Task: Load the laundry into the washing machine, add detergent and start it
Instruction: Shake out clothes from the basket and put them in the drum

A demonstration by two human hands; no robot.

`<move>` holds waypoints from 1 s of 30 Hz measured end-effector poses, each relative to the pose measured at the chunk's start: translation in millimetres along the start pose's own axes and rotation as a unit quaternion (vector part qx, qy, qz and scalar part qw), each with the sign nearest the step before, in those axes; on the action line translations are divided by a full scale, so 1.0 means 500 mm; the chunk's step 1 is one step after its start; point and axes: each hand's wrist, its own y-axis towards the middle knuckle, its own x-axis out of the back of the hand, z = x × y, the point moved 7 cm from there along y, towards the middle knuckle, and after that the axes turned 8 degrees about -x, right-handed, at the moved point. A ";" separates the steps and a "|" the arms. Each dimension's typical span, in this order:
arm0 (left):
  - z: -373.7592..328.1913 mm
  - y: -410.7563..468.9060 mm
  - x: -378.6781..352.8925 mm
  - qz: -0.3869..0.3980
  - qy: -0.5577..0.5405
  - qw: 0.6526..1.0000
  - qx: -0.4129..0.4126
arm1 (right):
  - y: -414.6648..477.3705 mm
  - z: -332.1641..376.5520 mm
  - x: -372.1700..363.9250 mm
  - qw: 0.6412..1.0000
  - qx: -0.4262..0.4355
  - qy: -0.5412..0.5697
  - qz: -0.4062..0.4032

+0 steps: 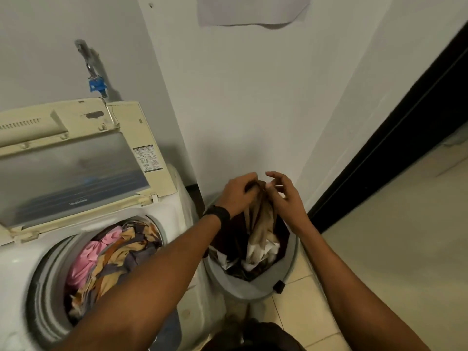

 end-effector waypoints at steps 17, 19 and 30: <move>-0.007 -0.008 0.112 -0.078 0.095 0.992 -0.028 | -0.073 0.140 0.094 0.966 0.044 -0.143 -0.211; -0.040 0.016 0.116 -0.033 0.080 0.994 -0.069 | -0.058 0.140 0.061 0.961 0.043 -0.242 -0.129; -0.011 0.012 0.152 -0.025 0.262 0.963 -0.053 | -0.083 0.160 0.109 0.971 0.081 -0.079 -0.209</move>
